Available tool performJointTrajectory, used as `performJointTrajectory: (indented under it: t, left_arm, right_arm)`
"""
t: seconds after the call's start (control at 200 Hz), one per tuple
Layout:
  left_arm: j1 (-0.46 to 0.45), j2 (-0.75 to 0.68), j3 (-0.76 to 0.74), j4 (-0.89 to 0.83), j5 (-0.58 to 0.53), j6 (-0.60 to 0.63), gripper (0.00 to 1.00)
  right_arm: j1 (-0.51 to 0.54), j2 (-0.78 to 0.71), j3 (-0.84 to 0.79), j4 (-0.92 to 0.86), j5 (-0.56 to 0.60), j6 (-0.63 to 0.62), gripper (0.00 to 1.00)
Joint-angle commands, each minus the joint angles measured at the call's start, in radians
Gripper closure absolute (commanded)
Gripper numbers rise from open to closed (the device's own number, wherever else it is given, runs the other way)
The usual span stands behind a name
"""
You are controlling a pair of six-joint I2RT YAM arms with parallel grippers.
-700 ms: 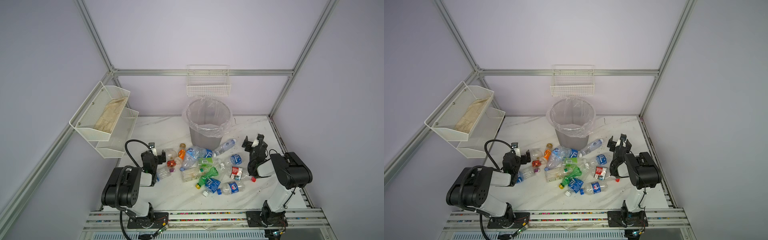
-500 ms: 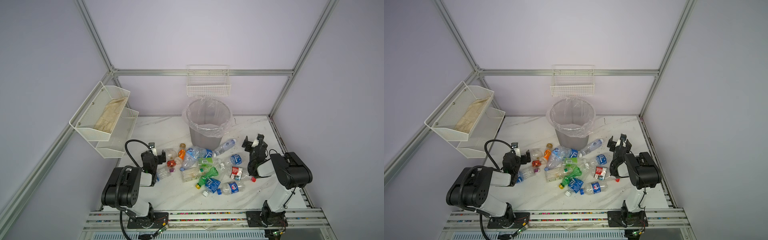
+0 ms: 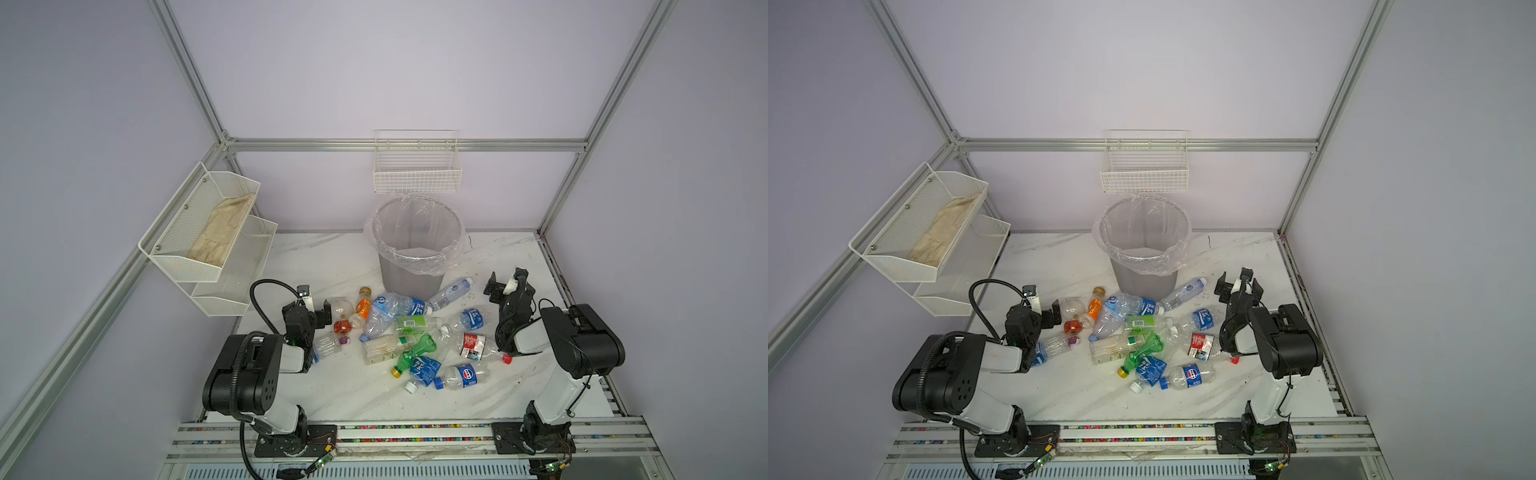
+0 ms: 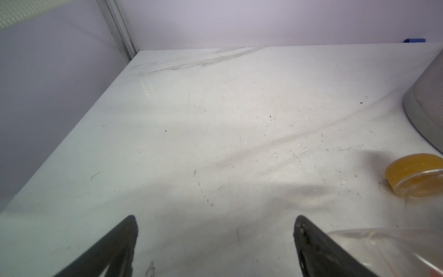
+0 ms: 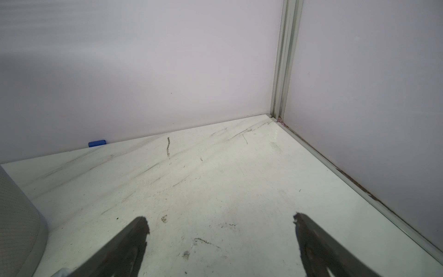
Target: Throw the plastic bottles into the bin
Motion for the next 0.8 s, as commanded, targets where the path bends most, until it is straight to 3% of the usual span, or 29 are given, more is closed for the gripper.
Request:
performJointTrajectory:
  t: [0.0, 0.795]
  left_arm:
    - [0.006, 0.001, 0.071, 0.056, 0.008, 0.011, 0.00]
    - [0.007, -0.002, 0.083, 0.028, -0.024, -0.006, 0.00]
  right_arm:
    - [-0.003, 0.001, 0.003, 0.040, -0.002, -0.019, 0.02]
    - [-0.004, -0.004, 0.001, 0.042, 0.008, -0.012, 0.03]
